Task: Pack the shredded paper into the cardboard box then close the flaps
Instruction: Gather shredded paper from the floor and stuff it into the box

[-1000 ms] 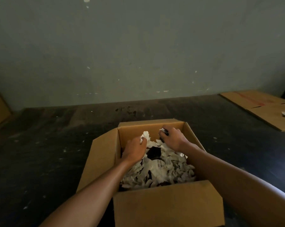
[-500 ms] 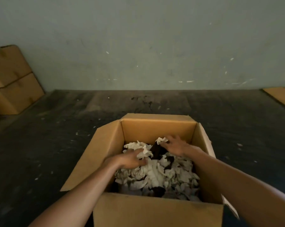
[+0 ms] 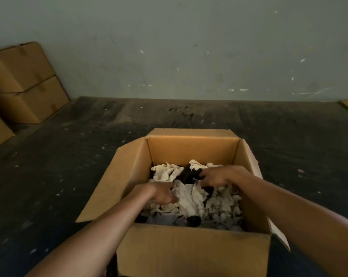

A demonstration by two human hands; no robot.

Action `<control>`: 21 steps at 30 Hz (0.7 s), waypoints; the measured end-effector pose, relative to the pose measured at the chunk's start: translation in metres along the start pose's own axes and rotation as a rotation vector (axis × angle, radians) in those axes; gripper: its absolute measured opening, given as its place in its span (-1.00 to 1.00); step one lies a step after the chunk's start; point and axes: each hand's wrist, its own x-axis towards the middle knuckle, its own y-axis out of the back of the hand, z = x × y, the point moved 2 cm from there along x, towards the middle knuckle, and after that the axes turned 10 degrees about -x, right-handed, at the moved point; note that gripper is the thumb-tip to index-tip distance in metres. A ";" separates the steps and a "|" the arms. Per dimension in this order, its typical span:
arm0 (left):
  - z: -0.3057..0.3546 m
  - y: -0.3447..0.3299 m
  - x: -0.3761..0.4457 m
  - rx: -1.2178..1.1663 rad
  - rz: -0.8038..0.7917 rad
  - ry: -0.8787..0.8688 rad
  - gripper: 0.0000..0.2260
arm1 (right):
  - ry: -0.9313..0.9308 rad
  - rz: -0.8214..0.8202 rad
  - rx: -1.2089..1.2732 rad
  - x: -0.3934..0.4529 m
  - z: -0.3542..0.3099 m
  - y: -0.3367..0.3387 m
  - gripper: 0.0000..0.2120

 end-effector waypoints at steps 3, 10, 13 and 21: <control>0.009 0.011 -0.017 0.020 0.085 -0.034 -0.43 | -0.001 0.113 0.015 -0.033 -0.009 0.010 -0.58; 0.024 -0.042 -0.019 0.048 0.016 -0.131 -0.47 | -0.010 -0.129 -0.131 -0.027 -0.034 -0.064 -0.60; 0.020 -0.038 -0.030 0.057 0.004 -0.161 -0.45 | -0.006 -0.059 -0.070 -0.039 -0.034 -0.052 -0.61; -0.012 -0.033 -0.046 0.009 0.038 -0.131 -0.52 | -0.019 -0.146 -0.024 -0.068 -0.044 -0.056 -0.61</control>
